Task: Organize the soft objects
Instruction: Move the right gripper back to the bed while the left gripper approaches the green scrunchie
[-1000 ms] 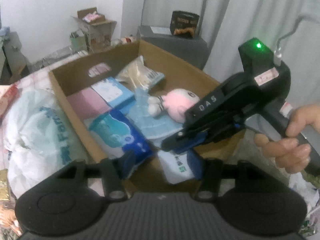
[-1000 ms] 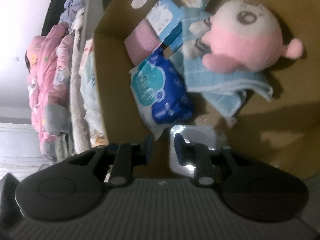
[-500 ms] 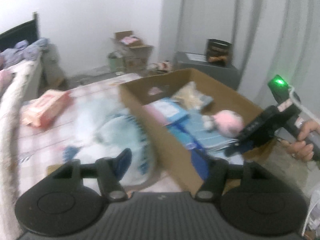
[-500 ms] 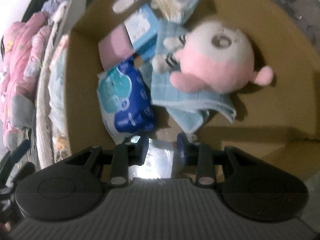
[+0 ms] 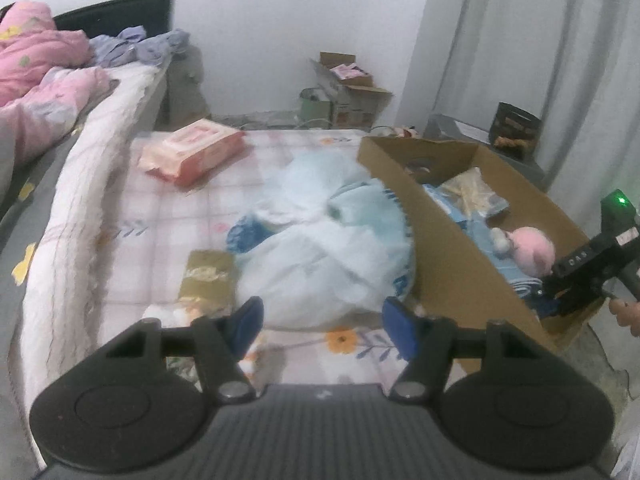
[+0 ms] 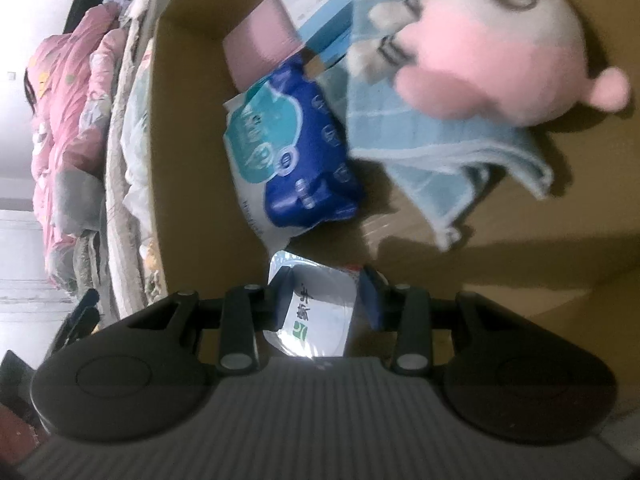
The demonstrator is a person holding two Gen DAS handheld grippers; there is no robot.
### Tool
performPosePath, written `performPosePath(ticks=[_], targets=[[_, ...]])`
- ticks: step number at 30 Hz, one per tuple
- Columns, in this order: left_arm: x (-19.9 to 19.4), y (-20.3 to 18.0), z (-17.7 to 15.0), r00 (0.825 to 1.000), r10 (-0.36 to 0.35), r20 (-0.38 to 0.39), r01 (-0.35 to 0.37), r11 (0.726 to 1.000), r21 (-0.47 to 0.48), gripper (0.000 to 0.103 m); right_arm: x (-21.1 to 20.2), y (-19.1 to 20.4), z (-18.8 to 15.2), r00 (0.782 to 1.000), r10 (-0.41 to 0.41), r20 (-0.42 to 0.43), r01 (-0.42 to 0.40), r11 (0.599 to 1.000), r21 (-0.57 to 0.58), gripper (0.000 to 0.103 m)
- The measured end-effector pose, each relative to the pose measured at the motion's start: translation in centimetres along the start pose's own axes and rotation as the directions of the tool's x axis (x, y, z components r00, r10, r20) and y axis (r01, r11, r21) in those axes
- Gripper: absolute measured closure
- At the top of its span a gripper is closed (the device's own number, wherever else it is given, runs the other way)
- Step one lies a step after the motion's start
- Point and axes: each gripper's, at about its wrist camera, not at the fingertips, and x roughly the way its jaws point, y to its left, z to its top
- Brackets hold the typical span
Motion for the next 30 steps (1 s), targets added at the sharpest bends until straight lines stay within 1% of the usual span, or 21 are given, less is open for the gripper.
performPosePath(ticks=[2,3,5,6,8,11,12,14,16,17,19,23,26,28,30], targets=[[-0.1,0.7,-0.5,1.000,0.023,0.002,-0.023,1.000,-0.004,0.032,0.4,0.3,-0.3,1.000,0.012,0.000,-0.012,1.000,-0.005,0.066],[-0.2,1.0,-0.6,0.999,0.033,0.002,-0.033,0.999,-0.005,0.030,0.4,0.5,-0.4,1.000,0.014,0.001,-0.014,1.000,-0.010,0.062],[-0.3,1.8,-1.0,0.999,0.045,-0.004,-0.045,0.999,-0.008,0.025,0.2,0.7,-0.5,1.000,0.015,0.004,-0.015,1.000,-0.010,0.049],[-0.4,2.0,-1.1,0.999,0.049,-0.008,-0.049,0.999,-0.010,0.024,-0.3,0.7,-0.5,1.000,0.007,0.022,-0.007,1.000,-0.008,0.047],[-0.5,2.7,-1.3,0.998,0.062,-0.013,-0.062,0.998,-0.011,0.020,-1.7,1.2,-0.5,0.996,-0.021,0.090,0.023,0.999,-0.022,0.043],[-0.8,3.7,-1.6,0.997,0.082,-0.010,-0.082,0.997,-0.006,0.017,-4.5,2.7,-0.8,0.979,-0.035,0.199,0.046,0.998,-0.051,0.042],[-0.9,4.0,-1.7,0.996,0.087,-0.010,-0.087,0.996,-0.005,0.017,-5.5,3.6,-1.0,0.970,-0.028,0.243,0.047,0.996,-0.071,0.041],[-0.9,4.6,-1.9,0.995,0.096,-0.010,-0.096,0.995,-0.001,0.016,-6.9,5.6,-1.7,0.952,-0.007,0.306,0.047,0.991,-0.122,0.035],[-0.9,5.1,-2.1,0.994,0.111,-0.012,-0.111,0.994,0.008,0.016,-7.4,8.1,-2.4,0.938,0.018,0.345,0.048,0.982,-0.182,0.033],[-0.8,5.3,-2.2,0.993,0.118,-0.013,-0.117,0.993,0.013,0.016,-7.4,9.4,-2.6,0.936,0.033,0.350,0.045,0.976,-0.214,0.033],[-0.6,5.6,-2.6,0.992,0.126,-0.021,-0.125,0.992,0.028,0.016,-6.4,12.1,-3.0,0.941,0.066,0.333,0.027,0.964,-0.266,0.033],[-0.1,6.1,-3.9,0.991,0.128,-0.047,-0.125,0.990,0.059,0.016,-2.5,17.7,-2.8,0.968,0.110,0.227,-0.021,0.932,-0.361,0.033],[0.3,6.2,-5.1,0.988,0.139,-0.061,-0.134,0.988,0.079,0.016,1.5,21.9,-2.3,0.984,0.116,0.136,-0.050,0.909,-0.413,0.033],[0.7,6.4,-5.5,0.987,0.145,-0.064,-0.139,0.986,0.091,0.016,4.0,24.5,-2.1,0.991,0.110,0.081,-0.063,0.895,-0.441,0.033],[1.2,6.8,-5.8,0.985,0.159,-0.067,-0.152,0.983,0.101,0.016,6.8,26.8,-1.8,0.996,0.083,0.041,-0.055,0.881,-0.470,0.033]])
